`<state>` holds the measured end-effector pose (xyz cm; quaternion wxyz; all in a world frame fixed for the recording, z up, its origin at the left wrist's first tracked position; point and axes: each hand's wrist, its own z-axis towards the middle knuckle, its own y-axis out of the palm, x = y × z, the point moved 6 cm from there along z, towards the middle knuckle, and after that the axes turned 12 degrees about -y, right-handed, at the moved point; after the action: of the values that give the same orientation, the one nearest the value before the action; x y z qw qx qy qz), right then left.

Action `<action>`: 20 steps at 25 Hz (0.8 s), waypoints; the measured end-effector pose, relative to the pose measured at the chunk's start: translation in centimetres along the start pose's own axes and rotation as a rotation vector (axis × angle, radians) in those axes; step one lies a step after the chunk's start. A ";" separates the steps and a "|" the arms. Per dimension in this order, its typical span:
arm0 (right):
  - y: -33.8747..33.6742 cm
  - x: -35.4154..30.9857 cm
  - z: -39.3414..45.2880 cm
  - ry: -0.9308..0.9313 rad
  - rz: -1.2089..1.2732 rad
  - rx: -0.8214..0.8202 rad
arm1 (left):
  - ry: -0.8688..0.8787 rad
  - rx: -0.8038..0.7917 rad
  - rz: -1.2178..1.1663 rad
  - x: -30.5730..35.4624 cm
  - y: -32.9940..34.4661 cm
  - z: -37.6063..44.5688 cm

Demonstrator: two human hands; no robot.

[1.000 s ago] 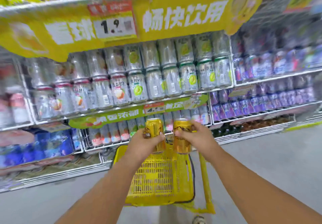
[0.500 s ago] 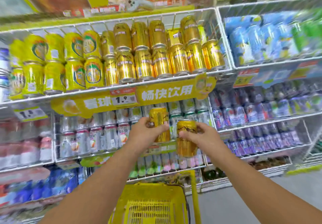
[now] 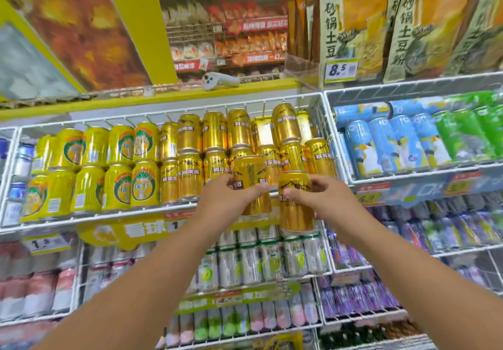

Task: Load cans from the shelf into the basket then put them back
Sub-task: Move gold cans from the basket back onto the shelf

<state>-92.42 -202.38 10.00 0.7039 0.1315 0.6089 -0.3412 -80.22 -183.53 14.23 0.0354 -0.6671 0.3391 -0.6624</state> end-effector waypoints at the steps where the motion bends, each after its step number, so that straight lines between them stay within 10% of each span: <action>1: -0.2 -0.7 0.7 -0.009 0.006 -0.001 | 0.009 0.004 -0.011 0.9 0.0 0.7; 20: -7.8 -9.4 16.7 -0.042 -0.270 0.128 | -0.033 0.186 0.073 11.8 1.8 12.6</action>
<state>-84.81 -215.08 24.44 0.6543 0.0860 0.5831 -0.4738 -70.80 -195.83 21.95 0.1271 -0.6589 0.2996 -0.6782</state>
